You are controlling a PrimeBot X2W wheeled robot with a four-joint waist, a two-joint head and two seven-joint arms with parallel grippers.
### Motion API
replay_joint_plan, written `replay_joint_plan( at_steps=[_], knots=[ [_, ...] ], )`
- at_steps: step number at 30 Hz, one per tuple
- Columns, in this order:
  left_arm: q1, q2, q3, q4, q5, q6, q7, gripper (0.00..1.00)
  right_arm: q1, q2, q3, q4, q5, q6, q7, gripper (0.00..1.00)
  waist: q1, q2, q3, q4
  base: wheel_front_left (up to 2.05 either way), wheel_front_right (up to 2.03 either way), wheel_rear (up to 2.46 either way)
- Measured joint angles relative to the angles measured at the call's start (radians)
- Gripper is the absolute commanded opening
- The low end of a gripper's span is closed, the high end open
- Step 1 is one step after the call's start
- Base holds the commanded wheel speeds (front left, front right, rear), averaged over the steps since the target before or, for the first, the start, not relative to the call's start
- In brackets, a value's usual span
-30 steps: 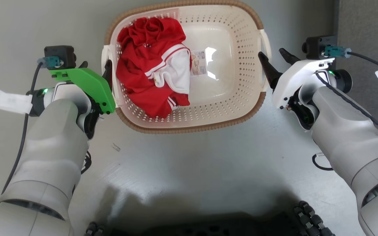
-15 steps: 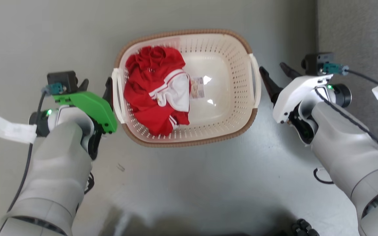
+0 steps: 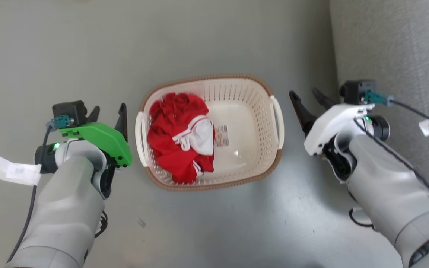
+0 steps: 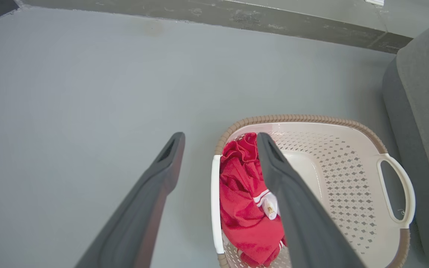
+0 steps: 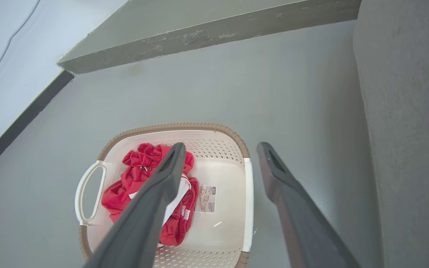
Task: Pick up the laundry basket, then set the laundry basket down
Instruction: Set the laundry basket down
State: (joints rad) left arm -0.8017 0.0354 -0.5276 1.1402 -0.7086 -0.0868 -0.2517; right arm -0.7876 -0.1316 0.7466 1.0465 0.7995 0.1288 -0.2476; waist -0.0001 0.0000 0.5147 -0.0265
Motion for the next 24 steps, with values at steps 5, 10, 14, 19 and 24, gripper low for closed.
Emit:
replay_joint_plan(
  at_steps=[5, 10, 14, 19, 24],
  knots=[
    [0.030, 0.018, 0.016, -0.086, 0.036, 0.021, 0.000, 1.00, 0.063, -0.013, -0.047, -0.050, -0.011, -0.016, -0.001, 1.00, 0.0000, 0.0000, -0.068, -0.007, 0.00, 0.00, 0.00],
    [0.069, 0.030, 0.048, -0.191, 0.069, 0.053, 0.000, 1.00, 0.099, -0.028, -0.096, -0.132, -0.046, -0.035, -0.002, 1.00, 0.0000, 0.0000, -0.141, -0.011, 0.00, 0.00, 0.00],
    [0.098, 0.048, 0.072, -0.263, 0.110, 0.078, 0.000, 1.00, 0.122, -0.032, -0.134, -0.202, -0.081, -0.055, -0.003, 1.00, 0.0000, 0.0000, -0.185, -0.014, 0.00, 0.00, 0.00],
    [0.134, 0.060, 0.095, -0.361, 0.155, 0.116, 0.000, 1.00, 0.156, -0.047, -0.184, -0.290, -0.134, -0.080, -0.003, 1.00, 0.0000, 0.0001, -0.234, -0.019, 0.00, 0.00, 0.00],
    [0.174, 0.078, 0.126, -0.472, 0.197, 0.155, 0.000, 1.00, 0.190, -0.058, -0.230, -0.391, -0.194, -0.112, -0.004, 1.00, 0.0000, 0.0000, -0.269, -0.022, 0.00, 0.00, 0.00]
  ],
)
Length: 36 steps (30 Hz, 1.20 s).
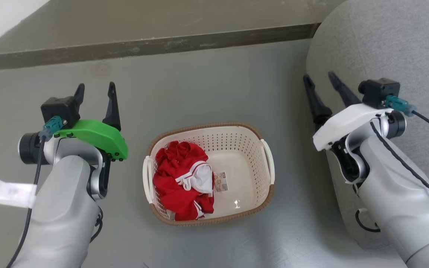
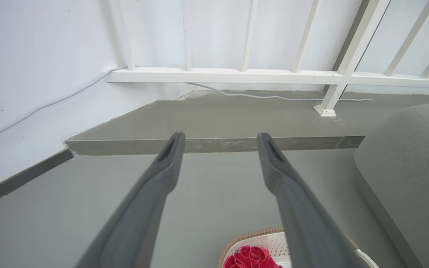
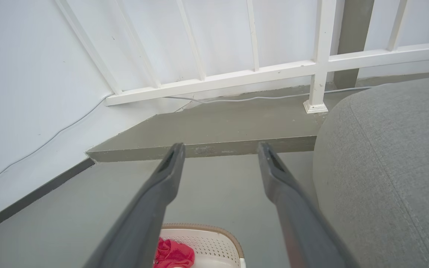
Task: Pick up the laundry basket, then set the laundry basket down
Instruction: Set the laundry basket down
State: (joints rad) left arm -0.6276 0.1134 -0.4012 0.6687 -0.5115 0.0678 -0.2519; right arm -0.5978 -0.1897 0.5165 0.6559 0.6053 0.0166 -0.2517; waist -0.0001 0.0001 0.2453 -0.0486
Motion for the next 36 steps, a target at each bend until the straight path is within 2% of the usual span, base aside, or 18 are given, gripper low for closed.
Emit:
replay_joint_plan(
  at_steps=[8, 14, 24, 30, 36],
  knots=[
    [0.092, 0.007, 0.044, -0.172, 0.080, 0.021, 0.000, 1.00, 0.077, -0.009, -0.077, -0.140, -0.087, -0.045, 0.000, 1.00, 0.0000, 0.0000, -0.027, 0.002, 0.00, 0.00, 0.00],
    [0.190, 0.011, 0.077, -0.273, 0.122, 0.031, 0.000, 1.00, 0.159, 0.002, -0.100, -0.206, -0.134, -0.062, 0.000, 1.00, 0.0000, 0.0000, -0.059, 0.002, 0.00, 0.00, 0.00],
    [0.382, 0.001, 0.097, -0.378, 0.166, 0.040, 0.000, 1.00, 0.301, 0.019, -0.130, -0.261, -0.177, -0.064, 0.000, 1.00, 0.0000, 0.0000, -0.118, -0.009, 0.00, 0.00, 0.00],
    [0.475, -0.004, 0.102, -0.419, 0.176, 0.047, 0.000, 1.00, 0.377, 0.016, -0.146, -0.272, -0.204, -0.079, 0.000, 1.00, 0.0000, 0.0000, -0.151, -0.012, 0.00, 0.00, 0.00],
    [0.550, -0.008, 0.104, -0.447, 0.185, 0.048, 0.000, 1.00, 0.440, 0.009, -0.159, -0.292, -0.230, -0.081, 0.000, 1.00, 0.0000, 0.0000, -0.177, -0.007, 0.00, 0.00, 0.00]
  ],
)
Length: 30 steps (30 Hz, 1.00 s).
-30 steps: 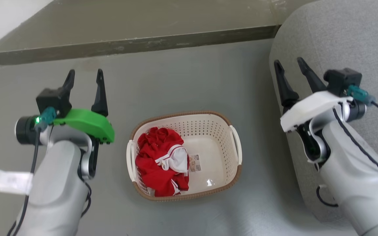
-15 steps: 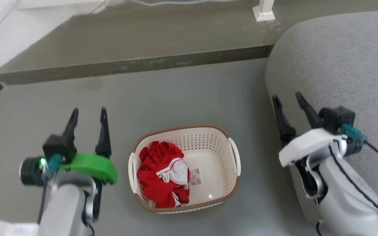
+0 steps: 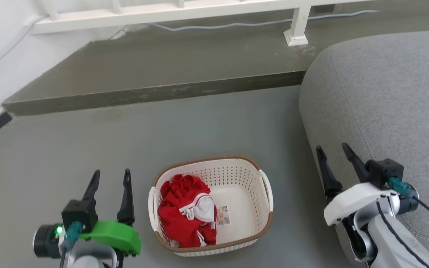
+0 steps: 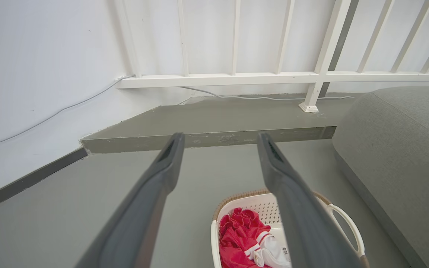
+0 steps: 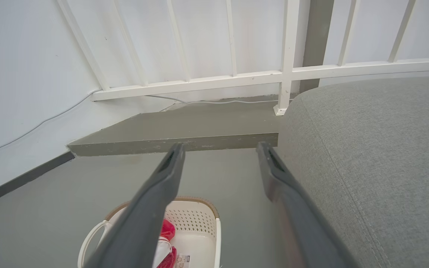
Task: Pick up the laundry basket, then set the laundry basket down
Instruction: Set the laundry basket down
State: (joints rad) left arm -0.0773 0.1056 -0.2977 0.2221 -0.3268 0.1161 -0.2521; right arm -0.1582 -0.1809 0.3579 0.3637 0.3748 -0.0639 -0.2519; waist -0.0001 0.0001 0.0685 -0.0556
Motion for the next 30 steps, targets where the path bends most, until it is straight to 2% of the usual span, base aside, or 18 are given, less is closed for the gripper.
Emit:
replay_joint_plan(
  at_steps=[9, 30],
  knots=[
    [0.064, 0.000, 0.002, -0.041, 0.041, 0.000, 0.000, 1.00, 0.046, -0.001, -0.005, -0.038, -0.030, -0.008, 0.000, 1.00, 0.0000, 0.0000, -0.025, 0.001, 0.00, 0.00, 0.00],
    [0.146, -0.016, 0.028, -0.103, 0.059, 0.003, 0.000, 1.00, 0.124, 0.003, -0.045, -0.118, -0.075, -0.010, 0.000, 1.00, 0.0001, 0.0000, -0.040, 0.008, 0.00, 0.00, 0.00]
  ],
)
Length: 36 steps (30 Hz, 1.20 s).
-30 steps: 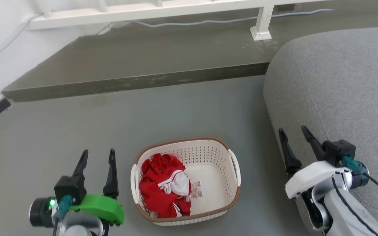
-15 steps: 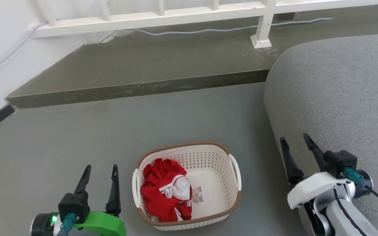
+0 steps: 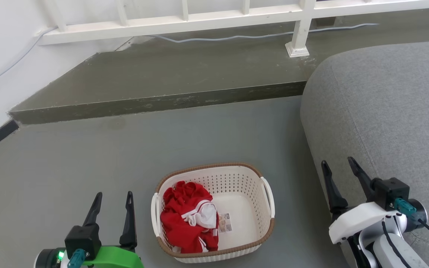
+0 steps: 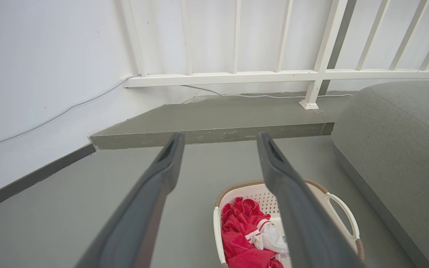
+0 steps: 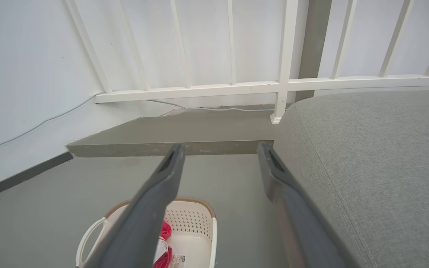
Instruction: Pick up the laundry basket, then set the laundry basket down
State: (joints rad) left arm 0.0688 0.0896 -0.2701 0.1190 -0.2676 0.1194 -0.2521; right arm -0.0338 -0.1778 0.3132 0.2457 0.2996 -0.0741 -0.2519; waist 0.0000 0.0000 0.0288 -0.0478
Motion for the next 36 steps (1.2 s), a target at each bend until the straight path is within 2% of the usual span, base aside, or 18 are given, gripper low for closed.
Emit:
replay_joint_plan(
  at_steps=[16, 17, 27, 36],
  knots=[
    [0.023, -0.005, 0.006, -0.015, 0.010, 0.000, 0.000, 1.00, 0.025, 0.007, -0.014, -0.018, -0.011, 0.001, 0.000, 1.00, 0.0000, 0.0000, 0.001, 0.003, 0.00, 0.00, 0.00],
    [0.024, -0.006, 0.005, -0.012, 0.010, 0.000, 0.000, 0.00, 0.025, 0.009, -0.014, -0.015, -0.010, 0.002, 0.000, 0.00, 0.0000, 0.0001, 0.001, 0.003, 0.00, 0.00, 0.00],
    [0.046, -0.014, -0.005, 0.021, -0.034, -0.010, 0.005, 0.00, 0.063, 0.028, -0.017, 0.017, 0.031, 0.012, 0.002, 0.00, 0.0000, 0.0000, 0.000, 0.006, 0.00, 0.00, 0.00],
    [0.056, -0.017, 0.004, -0.001, -0.170, -0.024, 0.014, 0.00, 0.063, 0.041, -0.043, 0.003, 0.170, 0.027, 0.024, 0.00, 0.0000, 0.0000, -0.002, 0.010, 0.00, 0.00, 0.00]
  ],
)
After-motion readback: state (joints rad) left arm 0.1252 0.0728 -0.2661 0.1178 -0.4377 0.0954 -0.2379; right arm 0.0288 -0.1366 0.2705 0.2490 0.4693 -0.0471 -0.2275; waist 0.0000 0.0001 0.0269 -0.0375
